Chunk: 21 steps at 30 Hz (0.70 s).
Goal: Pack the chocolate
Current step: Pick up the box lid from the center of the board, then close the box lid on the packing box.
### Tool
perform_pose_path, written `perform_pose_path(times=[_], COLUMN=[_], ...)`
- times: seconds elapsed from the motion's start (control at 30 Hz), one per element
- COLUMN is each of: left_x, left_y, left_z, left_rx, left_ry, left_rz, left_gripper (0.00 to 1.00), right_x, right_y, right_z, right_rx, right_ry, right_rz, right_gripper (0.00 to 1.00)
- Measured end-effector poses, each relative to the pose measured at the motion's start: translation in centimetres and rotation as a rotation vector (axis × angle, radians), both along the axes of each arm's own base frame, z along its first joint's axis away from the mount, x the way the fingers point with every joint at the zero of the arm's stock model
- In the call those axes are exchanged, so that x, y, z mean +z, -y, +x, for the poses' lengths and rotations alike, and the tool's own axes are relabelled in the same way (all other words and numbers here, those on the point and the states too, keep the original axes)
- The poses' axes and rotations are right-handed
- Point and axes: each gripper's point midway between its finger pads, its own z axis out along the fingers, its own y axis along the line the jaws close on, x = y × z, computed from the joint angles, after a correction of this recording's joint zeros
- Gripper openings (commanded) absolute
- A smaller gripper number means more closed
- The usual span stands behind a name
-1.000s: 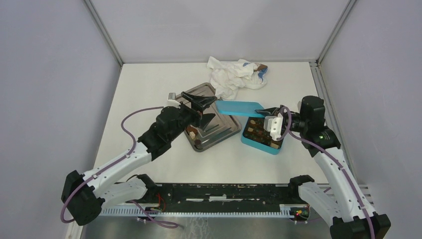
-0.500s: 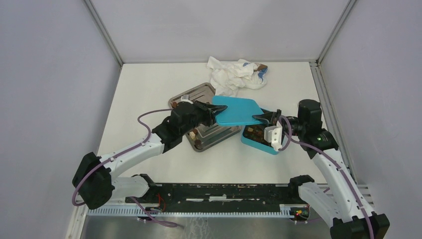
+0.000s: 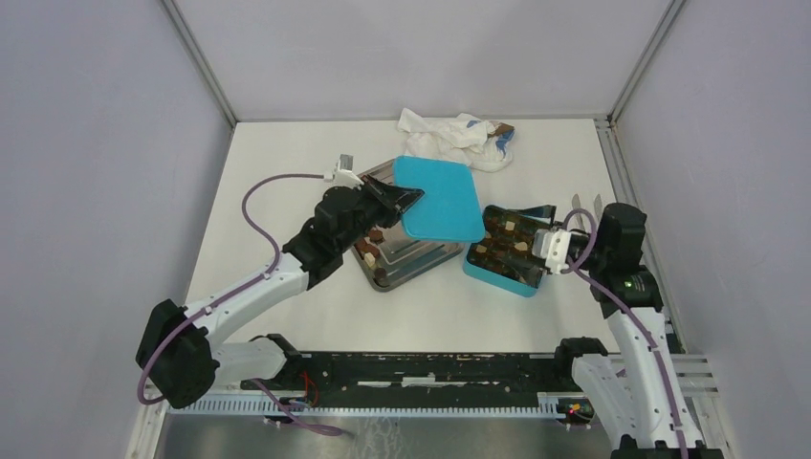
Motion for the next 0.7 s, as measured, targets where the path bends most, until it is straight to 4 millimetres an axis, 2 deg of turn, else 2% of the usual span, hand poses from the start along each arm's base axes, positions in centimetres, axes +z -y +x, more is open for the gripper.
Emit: perform_pose_path(times=[0.13,0.27,0.33,0.43,0.57,0.7], left_x=[0.4,1.6,1.8,1.3,0.0,0.4], left_y=[-1.0,-0.4,0.6,2.4,3.8,4.9], left_z=[0.3,-0.2,-0.1,0.6,1.1,1.8], left_rx=[-0.039,-0.15,-0.219,-0.325,-0.426,-0.507], left_ry=[0.186,0.355,0.415,0.468,0.505,0.564], left_rz=[0.188,0.244,0.239,0.211,0.173,0.063], left_gripper=[0.02,0.02,0.02,0.02,0.02,0.02], right_x=[-0.2,-3.6,-4.8,-4.2,-2.8,-3.4], right_y=[0.5,0.7,0.7,0.7,0.6,0.7], right_z=[0.1,1.2,1.7,2.2,2.5,3.2], right_rx=[-0.047,-0.148,-0.198,-0.235,-0.243,-0.274], right_ry=[-0.19,-0.543,-0.721,-0.86,-0.92,-0.996], right_rz=[0.179,0.386,0.472,0.571,0.661,0.722], right_gripper=[0.98,0.98,0.98,0.98,0.95,0.88])
